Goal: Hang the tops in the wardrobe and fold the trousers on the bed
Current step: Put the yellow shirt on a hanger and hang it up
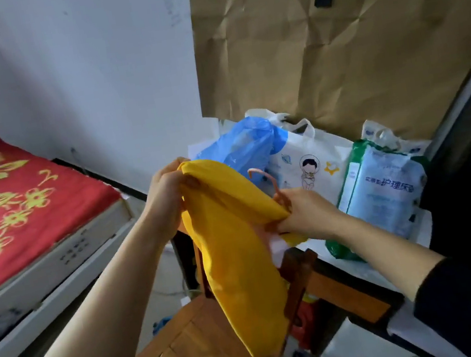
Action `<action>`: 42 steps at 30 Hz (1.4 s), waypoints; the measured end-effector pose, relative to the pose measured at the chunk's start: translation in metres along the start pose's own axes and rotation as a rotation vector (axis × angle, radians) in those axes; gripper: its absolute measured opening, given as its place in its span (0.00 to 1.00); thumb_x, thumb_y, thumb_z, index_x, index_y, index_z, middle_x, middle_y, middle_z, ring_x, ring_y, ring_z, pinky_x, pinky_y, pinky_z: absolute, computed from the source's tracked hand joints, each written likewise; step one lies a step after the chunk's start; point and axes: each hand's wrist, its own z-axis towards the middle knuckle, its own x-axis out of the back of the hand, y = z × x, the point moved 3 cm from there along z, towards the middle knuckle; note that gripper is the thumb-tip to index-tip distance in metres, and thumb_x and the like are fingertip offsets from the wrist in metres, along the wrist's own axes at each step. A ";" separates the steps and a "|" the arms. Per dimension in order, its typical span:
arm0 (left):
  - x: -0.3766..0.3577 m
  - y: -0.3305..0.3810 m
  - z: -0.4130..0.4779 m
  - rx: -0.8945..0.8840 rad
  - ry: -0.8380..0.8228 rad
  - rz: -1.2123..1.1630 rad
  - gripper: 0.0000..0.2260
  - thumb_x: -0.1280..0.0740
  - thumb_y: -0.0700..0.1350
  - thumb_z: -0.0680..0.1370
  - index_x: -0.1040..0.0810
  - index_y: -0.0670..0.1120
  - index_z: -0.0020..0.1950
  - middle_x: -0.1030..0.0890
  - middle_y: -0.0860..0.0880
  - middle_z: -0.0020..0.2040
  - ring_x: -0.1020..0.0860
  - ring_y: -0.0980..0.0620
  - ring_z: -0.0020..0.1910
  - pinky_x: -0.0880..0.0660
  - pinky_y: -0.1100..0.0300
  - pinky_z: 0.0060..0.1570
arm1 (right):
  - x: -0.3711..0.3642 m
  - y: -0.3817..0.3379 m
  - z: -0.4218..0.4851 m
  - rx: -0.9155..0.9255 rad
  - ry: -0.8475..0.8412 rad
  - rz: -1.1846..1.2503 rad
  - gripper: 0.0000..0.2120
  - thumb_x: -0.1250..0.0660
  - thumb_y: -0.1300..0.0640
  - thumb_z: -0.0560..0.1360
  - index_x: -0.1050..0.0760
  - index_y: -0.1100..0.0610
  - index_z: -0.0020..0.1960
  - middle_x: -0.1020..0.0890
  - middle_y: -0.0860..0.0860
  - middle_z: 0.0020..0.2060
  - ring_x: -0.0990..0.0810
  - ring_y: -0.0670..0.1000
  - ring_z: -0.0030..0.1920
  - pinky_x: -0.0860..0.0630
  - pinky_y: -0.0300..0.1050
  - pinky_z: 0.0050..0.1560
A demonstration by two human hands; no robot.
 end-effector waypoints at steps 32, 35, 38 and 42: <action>0.291 0.080 -0.327 -0.215 0.694 0.812 0.11 0.39 0.36 0.76 0.25 0.49 0.37 0.23 0.51 0.34 0.27 0.55 0.34 0.28 0.55 0.35 | -0.176 -0.427 -0.102 0.359 -0.622 0.194 0.04 0.34 0.62 0.73 0.25 0.63 0.41 0.26 0.56 0.34 0.26 0.51 0.33 0.26 0.41 0.36; 0.322 0.101 -0.339 -0.161 0.682 0.996 0.07 0.37 0.43 0.74 0.29 0.44 0.36 0.24 0.47 0.35 0.27 0.48 0.36 0.30 0.51 0.37 | -0.200 -0.454 -0.123 0.413 -0.655 0.264 0.07 0.36 0.61 0.77 0.25 0.63 0.42 0.28 0.52 0.31 0.29 0.46 0.28 0.28 0.35 0.26; 0.343 0.115 -0.350 -0.017 0.692 1.226 0.07 0.37 0.41 0.77 0.24 0.39 0.42 0.22 0.40 0.42 0.25 0.42 0.43 0.32 0.55 0.41 | -0.219 -0.466 -0.138 0.419 -0.811 0.615 0.11 0.37 0.58 0.75 0.31 0.56 0.34 0.33 0.50 0.28 0.34 0.44 0.25 0.37 0.35 0.25; 0.383 0.112 -0.368 0.102 0.771 0.846 0.14 0.40 0.45 0.78 0.23 0.35 0.43 0.21 0.40 0.40 0.24 0.44 0.37 0.27 0.53 0.36 | -0.241 -0.468 -0.160 0.441 -1.163 0.867 0.08 0.35 0.50 0.70 0.29 0.54 0.38 0.32 0.49 0.31 0.35 0.46 0.30 0.39 0.37 0.29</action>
